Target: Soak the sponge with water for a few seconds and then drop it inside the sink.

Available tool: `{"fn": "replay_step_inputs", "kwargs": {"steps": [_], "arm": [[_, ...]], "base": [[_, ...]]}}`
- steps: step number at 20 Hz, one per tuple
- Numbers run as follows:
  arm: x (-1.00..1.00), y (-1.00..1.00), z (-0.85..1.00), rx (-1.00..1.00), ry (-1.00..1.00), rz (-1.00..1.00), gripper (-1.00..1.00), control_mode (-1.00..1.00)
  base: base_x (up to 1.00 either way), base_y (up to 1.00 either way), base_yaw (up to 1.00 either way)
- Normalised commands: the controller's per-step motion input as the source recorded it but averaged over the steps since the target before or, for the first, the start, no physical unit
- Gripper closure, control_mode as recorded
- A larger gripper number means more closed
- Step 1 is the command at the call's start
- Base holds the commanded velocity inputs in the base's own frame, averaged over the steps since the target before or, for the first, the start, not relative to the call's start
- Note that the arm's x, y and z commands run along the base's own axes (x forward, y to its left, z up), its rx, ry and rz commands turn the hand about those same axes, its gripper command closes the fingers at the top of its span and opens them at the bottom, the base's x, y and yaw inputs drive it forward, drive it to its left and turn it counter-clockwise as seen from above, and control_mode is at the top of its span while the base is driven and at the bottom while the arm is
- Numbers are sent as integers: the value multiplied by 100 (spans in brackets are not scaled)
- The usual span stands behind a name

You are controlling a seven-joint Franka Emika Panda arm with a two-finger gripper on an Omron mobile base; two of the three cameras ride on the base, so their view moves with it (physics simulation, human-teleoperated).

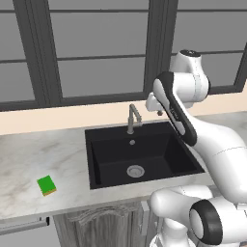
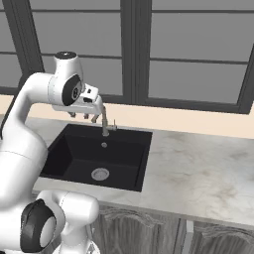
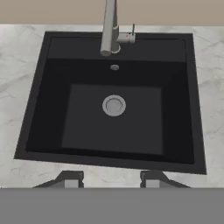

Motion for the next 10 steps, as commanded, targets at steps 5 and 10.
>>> {"fn": "replay_step_inputs", "kwargs": {"steps": [5,10], "arm": [[0,-5,-1,0,0,0,-100,-100],[0,-11,0,0,0,0,-100,-100]], "base": [[0,0,0],[0,0,0]]}}
